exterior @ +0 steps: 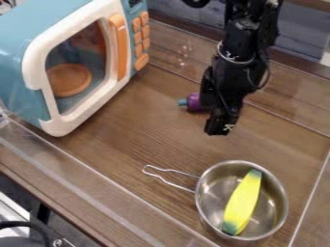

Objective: Put the eggplant in the silver pot

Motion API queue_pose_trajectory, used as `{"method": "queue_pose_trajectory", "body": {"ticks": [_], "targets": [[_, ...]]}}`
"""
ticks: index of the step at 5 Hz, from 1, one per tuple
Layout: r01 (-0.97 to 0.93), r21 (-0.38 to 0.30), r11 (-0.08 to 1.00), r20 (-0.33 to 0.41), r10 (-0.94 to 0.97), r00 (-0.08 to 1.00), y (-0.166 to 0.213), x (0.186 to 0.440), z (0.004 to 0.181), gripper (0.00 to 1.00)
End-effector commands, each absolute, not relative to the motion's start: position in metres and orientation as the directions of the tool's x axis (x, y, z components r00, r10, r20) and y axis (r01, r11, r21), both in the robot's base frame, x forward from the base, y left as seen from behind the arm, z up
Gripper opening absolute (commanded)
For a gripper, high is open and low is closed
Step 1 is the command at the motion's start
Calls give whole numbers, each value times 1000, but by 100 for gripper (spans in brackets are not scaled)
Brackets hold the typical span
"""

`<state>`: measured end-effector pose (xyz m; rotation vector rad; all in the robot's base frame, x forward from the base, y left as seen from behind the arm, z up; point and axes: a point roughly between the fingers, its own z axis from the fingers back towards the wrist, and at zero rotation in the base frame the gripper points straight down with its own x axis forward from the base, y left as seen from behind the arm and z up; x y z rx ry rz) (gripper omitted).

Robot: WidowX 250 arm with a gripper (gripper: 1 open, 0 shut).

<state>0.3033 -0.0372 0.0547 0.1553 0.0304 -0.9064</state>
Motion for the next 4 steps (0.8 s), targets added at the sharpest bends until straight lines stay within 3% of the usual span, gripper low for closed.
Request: {"method": "queue_pose_trajectory", "body": {"ticks": [1,4], "targets": [[776,202,598,-40,-786,617,-41,308,68,100],[810,313,496,5,-853,521,-33,316,65,100]]}}
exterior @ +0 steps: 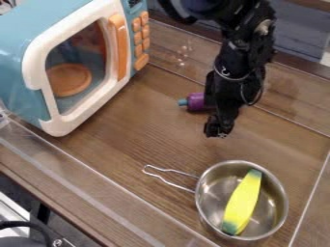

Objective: Put the eggplant in the silver pot

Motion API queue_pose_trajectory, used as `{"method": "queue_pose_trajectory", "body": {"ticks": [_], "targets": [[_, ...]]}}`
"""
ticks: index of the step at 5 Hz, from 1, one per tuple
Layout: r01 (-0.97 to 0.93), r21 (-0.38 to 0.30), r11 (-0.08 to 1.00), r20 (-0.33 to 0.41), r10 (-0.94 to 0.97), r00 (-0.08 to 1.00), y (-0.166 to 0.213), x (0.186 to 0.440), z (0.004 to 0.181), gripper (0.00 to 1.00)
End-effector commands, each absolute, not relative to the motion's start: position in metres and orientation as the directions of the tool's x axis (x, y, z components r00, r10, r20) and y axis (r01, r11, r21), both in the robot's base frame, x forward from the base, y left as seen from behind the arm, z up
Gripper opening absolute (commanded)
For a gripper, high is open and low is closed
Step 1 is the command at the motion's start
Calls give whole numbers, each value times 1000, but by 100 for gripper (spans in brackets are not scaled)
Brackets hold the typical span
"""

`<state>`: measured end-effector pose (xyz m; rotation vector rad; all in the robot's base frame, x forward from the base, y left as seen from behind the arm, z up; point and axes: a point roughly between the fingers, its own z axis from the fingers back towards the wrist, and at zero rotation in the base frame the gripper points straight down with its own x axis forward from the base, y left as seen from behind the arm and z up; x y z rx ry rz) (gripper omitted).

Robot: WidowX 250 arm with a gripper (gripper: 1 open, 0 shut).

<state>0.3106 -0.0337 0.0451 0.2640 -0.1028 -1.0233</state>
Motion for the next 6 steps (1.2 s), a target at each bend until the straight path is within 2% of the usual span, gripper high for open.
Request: {"method": "queue_pose_trajectory", "body": {"ticks": [1,3,4,5,6], "targets": [[806,340,485,18,-860,509,-36,320,65,100],[793,361,490,44,-859,510,-42,327,59,100],[782,362,507,57,-850,525,-36,330,43,100],[762,366,534,82,-834,545,-31,331,33,0],[765,349,541,99,-833,544,-26,331,33,0]]}}
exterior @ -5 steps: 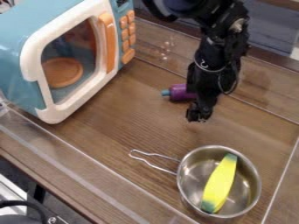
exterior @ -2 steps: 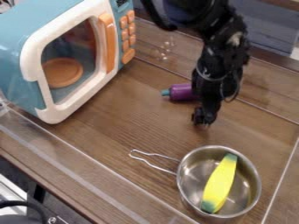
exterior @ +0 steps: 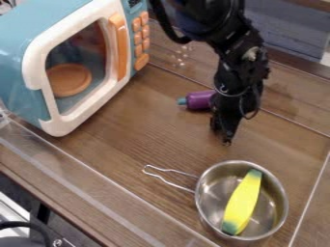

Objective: Put the eggplant in the silver pot

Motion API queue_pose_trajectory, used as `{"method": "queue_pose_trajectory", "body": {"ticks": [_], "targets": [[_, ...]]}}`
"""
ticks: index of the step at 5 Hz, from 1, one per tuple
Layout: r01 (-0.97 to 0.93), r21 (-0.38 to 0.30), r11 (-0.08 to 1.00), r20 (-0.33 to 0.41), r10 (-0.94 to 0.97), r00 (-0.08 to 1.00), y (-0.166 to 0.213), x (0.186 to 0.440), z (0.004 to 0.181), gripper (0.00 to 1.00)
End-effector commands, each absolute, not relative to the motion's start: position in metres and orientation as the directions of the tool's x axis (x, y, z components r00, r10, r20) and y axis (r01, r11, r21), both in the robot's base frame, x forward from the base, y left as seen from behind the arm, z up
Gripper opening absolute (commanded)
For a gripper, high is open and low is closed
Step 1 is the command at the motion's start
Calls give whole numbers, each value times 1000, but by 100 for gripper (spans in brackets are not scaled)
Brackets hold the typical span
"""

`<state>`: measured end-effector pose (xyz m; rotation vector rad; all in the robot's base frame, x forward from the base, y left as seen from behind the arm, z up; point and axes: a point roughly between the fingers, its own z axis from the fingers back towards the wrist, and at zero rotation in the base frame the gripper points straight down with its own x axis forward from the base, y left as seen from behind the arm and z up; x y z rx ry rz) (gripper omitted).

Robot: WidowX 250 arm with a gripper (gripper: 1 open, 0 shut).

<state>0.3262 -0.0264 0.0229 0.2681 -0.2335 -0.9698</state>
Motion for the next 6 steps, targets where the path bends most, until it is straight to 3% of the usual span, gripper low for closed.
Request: {"method": "queue_pose_trajectory", "body": {"ticks": [1,4,6], "targets": [[766,314,561,136,-825,548,-21,327,36,0],[712,194,675,260,-735,626,-2,312,49,0],[592,113,798,296,-596,747,-8,314,60,0]]}}
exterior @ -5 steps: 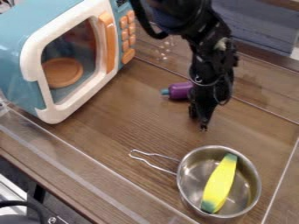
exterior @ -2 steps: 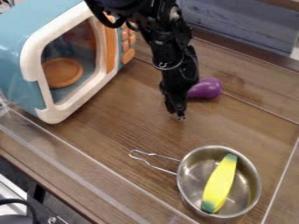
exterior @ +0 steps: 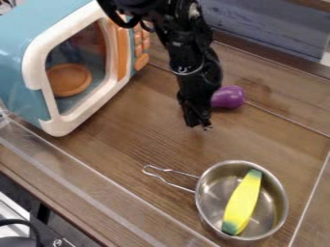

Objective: Put the eggplant in the silver pot

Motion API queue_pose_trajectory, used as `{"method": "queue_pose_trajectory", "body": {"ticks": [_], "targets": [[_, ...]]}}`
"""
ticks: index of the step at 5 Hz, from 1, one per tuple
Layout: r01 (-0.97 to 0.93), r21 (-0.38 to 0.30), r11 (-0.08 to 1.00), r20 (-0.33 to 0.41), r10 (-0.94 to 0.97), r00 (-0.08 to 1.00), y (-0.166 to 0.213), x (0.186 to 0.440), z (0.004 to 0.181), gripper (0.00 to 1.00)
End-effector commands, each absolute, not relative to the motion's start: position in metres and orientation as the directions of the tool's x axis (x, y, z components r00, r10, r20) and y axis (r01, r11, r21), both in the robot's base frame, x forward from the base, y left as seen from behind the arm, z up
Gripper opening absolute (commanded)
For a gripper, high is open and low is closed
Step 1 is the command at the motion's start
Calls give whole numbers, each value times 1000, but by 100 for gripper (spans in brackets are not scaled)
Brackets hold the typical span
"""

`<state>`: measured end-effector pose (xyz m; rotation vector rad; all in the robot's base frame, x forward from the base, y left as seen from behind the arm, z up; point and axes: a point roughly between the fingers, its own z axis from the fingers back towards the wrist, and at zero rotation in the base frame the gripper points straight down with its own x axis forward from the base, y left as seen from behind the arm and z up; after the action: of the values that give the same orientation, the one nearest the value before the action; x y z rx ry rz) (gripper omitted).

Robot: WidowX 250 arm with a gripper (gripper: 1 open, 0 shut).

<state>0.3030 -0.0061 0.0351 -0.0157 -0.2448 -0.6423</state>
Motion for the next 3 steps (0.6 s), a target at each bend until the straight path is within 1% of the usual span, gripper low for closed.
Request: {"method": "queue_pose_trajectory", "body": {"ticks": [1,2,3], "targets": [[525,67,848,307,-518,798,-2,313,56,0],[459,16,888,310,-441,842,5,311,51,0],[427,-32,904,302,-399,866,-5,310,53,0]]}}
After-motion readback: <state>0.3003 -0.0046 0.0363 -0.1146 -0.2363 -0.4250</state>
